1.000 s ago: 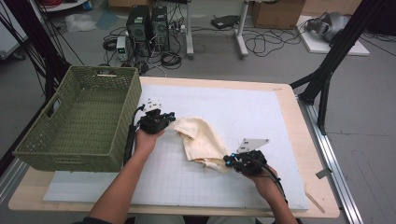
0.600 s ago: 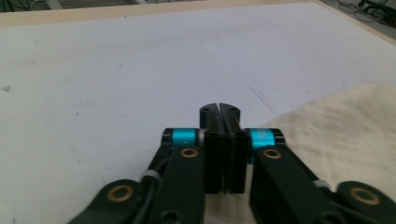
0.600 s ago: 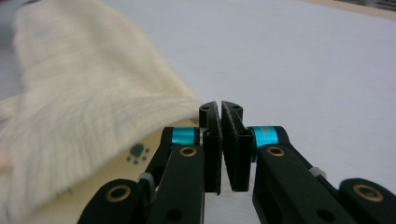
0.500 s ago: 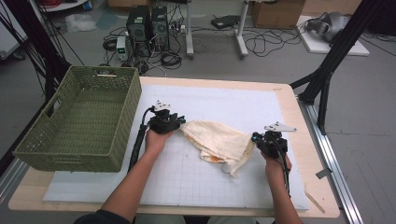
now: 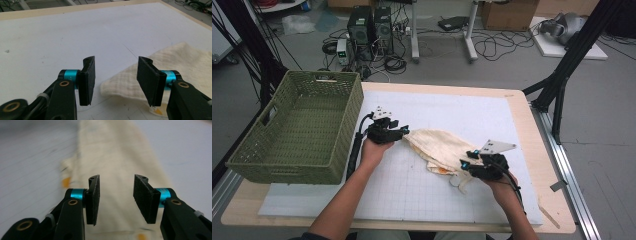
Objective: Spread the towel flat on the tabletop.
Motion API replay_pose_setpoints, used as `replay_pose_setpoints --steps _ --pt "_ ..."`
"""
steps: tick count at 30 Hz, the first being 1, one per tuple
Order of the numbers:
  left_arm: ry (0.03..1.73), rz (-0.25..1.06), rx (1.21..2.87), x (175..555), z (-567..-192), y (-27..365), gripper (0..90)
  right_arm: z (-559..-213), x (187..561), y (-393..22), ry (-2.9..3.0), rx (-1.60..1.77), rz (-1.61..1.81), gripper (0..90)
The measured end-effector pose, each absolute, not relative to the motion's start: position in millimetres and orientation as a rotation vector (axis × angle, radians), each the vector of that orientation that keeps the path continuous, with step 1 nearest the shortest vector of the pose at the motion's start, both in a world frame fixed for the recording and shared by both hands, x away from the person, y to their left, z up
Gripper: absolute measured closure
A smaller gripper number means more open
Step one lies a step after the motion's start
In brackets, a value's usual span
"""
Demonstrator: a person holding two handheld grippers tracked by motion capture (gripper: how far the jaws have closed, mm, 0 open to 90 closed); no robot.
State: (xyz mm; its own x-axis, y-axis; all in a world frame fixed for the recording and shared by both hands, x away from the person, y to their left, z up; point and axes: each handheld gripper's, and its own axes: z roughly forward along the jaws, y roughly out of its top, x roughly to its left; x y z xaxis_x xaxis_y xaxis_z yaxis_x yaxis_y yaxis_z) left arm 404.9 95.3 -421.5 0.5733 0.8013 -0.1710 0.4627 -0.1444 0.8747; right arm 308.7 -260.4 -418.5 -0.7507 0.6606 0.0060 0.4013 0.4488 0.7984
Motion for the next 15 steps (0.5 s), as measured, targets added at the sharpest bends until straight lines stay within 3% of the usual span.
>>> replay_pose_setpoints --steps 2,6,15 --pt "1.038 0.410 1.790 404.2 -421.0 95.8 49.3 -426.5 306.8 -253.1 2.480 0.859 1.156 56.7" --pt "1.028 0.396 1.805 401.8 -421.3 94.1 49.0 -433.9 309.4 -248.3 2.535 0.832 1.087 83.2" --pt "1.025 0.376 1.814 395.6 -433.0 93.1 50.3 -418.0 337.1 -264.2 2.328 0.998 1.122 85.3"
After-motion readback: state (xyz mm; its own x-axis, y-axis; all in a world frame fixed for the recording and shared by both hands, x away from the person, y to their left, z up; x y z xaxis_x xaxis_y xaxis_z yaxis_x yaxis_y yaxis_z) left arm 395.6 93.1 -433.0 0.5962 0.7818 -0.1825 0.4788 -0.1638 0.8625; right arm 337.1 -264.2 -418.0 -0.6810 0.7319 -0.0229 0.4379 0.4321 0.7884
